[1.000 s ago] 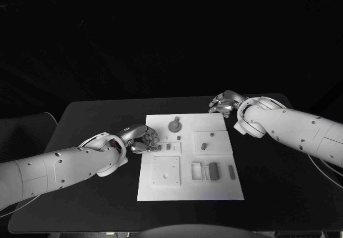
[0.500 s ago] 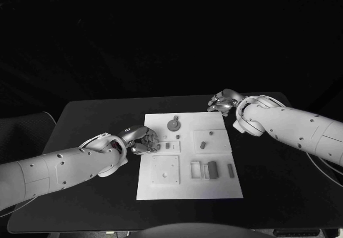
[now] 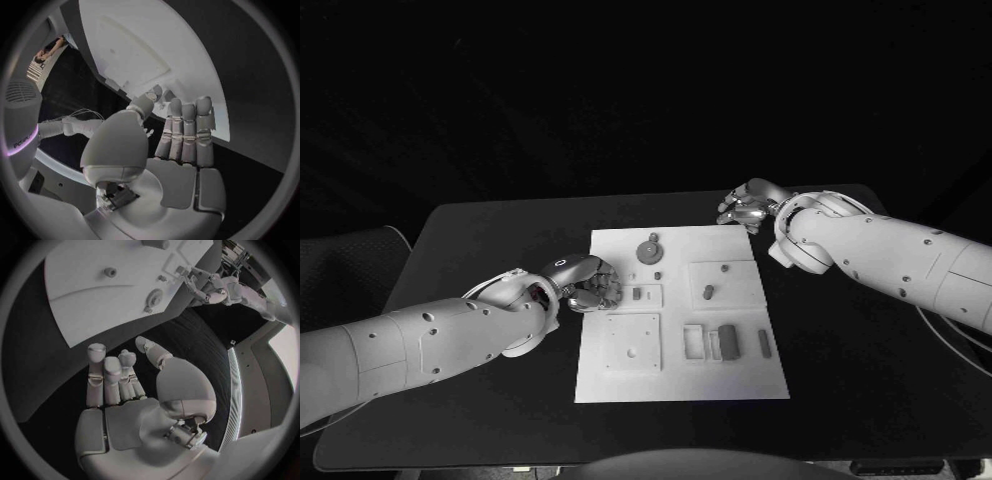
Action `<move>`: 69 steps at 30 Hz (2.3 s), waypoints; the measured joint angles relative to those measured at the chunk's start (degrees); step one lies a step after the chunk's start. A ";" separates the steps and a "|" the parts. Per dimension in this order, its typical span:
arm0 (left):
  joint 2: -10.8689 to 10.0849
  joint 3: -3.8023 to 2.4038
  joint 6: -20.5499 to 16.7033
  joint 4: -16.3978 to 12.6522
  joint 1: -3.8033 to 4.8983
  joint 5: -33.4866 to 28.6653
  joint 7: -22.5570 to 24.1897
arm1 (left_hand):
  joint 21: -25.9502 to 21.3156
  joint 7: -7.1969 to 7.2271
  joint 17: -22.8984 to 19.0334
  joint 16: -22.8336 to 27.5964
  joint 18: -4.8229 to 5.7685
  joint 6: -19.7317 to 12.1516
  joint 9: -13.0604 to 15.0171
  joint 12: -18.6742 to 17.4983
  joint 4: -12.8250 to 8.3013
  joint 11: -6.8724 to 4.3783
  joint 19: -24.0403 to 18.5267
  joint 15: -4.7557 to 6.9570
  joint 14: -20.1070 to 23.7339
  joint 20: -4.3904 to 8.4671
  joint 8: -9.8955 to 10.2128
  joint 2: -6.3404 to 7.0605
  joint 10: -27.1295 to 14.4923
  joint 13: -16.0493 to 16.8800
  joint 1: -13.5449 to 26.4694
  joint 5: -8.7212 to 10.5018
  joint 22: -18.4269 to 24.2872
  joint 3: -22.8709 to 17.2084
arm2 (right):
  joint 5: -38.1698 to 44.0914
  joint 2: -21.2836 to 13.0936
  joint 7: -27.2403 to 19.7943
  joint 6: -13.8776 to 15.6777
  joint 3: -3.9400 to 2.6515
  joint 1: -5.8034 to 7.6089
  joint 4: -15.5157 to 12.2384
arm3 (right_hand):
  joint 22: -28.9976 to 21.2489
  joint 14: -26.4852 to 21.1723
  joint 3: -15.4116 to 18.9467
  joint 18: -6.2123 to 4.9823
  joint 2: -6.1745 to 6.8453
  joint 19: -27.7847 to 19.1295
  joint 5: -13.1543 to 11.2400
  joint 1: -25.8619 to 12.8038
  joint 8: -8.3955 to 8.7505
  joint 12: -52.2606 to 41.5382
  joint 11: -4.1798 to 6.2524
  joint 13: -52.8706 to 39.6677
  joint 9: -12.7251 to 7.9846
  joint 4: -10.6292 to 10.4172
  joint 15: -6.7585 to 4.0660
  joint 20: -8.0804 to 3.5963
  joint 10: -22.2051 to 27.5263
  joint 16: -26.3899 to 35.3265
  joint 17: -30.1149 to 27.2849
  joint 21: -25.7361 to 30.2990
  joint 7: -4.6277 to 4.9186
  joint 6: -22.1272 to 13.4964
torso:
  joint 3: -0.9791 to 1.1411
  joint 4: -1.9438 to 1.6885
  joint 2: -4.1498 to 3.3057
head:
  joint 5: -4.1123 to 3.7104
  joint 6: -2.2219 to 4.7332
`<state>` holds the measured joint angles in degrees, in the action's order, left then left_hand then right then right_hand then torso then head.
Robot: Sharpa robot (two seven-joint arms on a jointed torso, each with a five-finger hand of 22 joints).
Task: Assemble the parts on the task board
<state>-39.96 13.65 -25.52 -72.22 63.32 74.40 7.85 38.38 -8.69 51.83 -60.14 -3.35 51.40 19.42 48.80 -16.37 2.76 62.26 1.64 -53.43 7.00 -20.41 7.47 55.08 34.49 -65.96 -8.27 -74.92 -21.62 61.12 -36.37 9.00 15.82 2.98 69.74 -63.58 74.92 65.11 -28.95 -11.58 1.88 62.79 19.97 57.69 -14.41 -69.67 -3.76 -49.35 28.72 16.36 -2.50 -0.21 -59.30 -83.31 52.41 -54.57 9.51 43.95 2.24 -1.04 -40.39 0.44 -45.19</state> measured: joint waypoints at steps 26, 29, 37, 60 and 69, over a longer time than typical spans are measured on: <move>1.41 -0.01 0.04 1.61 -0.11 0.81 -1.64 | 1.76 0.11 -0.71 -2.33 0.38 0.49 0.10 1.78 0.49 -0.22 -0.01 0.42 0.41 0.57 0.62 -1.47 -0.20 0.19 1.47 0.00 0.02 -0.17 | -0.02 -0.06 0.00 0.05 0.01 0.00 -0.12 | 0.00 0.08 -0.16 0.00 0.00 0.26 0.22 0.00 0.00 0.00 0.00 0.04 0.00 -0.16 0.07 -0.07 0.00 0.00 -0.04 0.00 0.13 -0.13 | 0.00 0.00 0.01 | -0.07 0.09; 1.61 -0.01 0.29 1.67 -0.11 0.82 -1.76 | 1.76 0.12 -0.74 -2.61 0.39 0.49 0.10 1.80 0.64 -0.11 -0.01 0.42 0.41 0.57 0.62 -1.47 -0.32 0.19 1.47 0.00 0.02 -0.32 | -0.02 -0.05 0.00 0.05 0.01 0.00 -0.13 | 0.00 0.08 -0.16 0.00 0.00 0.26 0.22 0.00 0.00 0.00 0.00 0.04 0.00 -0.16 0.08 -0.07 0.00 0.00 -0.04 0.00 0.12 -0.12 | 0.00 0.00 0.01 | -0.08 0.09; 1.70 -0.01 0.74 1.95 -0.11 0.83 -1.99 | 1.98 0.23 -0.87 -2.67 0.39 0.56 0.09 2.00 0.64 -0.18 -0.01 0.53 0.53 0.56 0.62 -1.69 -0.59 0.19 1.69 0.01 -0.02 -0.32 | -0.02 -0.05 0.01 0.06 0.01 0.00 -0.14 | 0.00 0.08 -0.16 0.00 0.00 0.26 0.22 0.00 0.00 0.00 0.00 0.04 0.00 -0.16 0.08 -0.06 0.00 0.00 -0.04 0.00 0.11 -0.11 | 0.01 0.00 0.02 | -0.15 0.08; 2.06 -0.04 1.20 2.25 -0.09 0.75 -2.17 | 2.65 0.29 -2.01 -3.96 0.44 1.32 0.54 2.68 2.14 -0.27 -0.43 0.71 1.14 0.79 0.62 -4.96 -1.10 -0.24 3.05 -0.56 -0.01 -1.83 | -0.03 -0.06 0.02 0.05 0.01 0.00 -0.17 | 0.00 0.08 -0.16 0.00 0.00 0.17 0.22 0.00 0.00 0.00 0.00 0.08 0.00 -0.16 0.08 0.03 0.00 0.00 -0.04 0.00 0.02 -0.01 | 0.01 -0.01 0.02 | -0.19 -0.07; 2.12 -0.08 1.50 2.26 -0.05 0.72 -2.18 | 2.65 0.30 -2.61 -4.38 0.70 1.29 0.68 3.09 3.37 -0.20 -0.85 0.49 1.74 0.79 0.95 -6.05 -1.66 -0.52 3.32 -0.55 0.00 -3.06 | -0.03 -0.06 0.02 0.06 0.01 0.00 -0.17 | 0.00 0.08 -0.16 0.00 0.00 0.16 0.22 0.00 0.00 0.00 0.00 0.08 0.00 -0.16 0.08 0.03 0.00 0.00 -0.04 0.00 0.01 0.00 | 0.02 0.02 0.02 | -0.23 -0.07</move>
<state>-37.84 13.57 -24.02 -69.96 63.28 75.12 5.67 41.03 -8.39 49.22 -64.52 -2.64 52.70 20.10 51.89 -13.00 2.56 61.41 2.13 -51.69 7.80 -19.47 1.41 53.41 33.97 -62.64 -8.82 -74.93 -24.68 61.09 -36.43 9.02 15.88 2.99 69.74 -63.75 74.92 65.19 -29.11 -11.58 1.88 62.96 20.19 57.70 -14.41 -69.67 -3.76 -49.27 28.73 16.21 -2.42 -0.18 -59.30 -83.32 52.37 -54.57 9.52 43.94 2.26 -1.03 -40.36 0.21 -45.26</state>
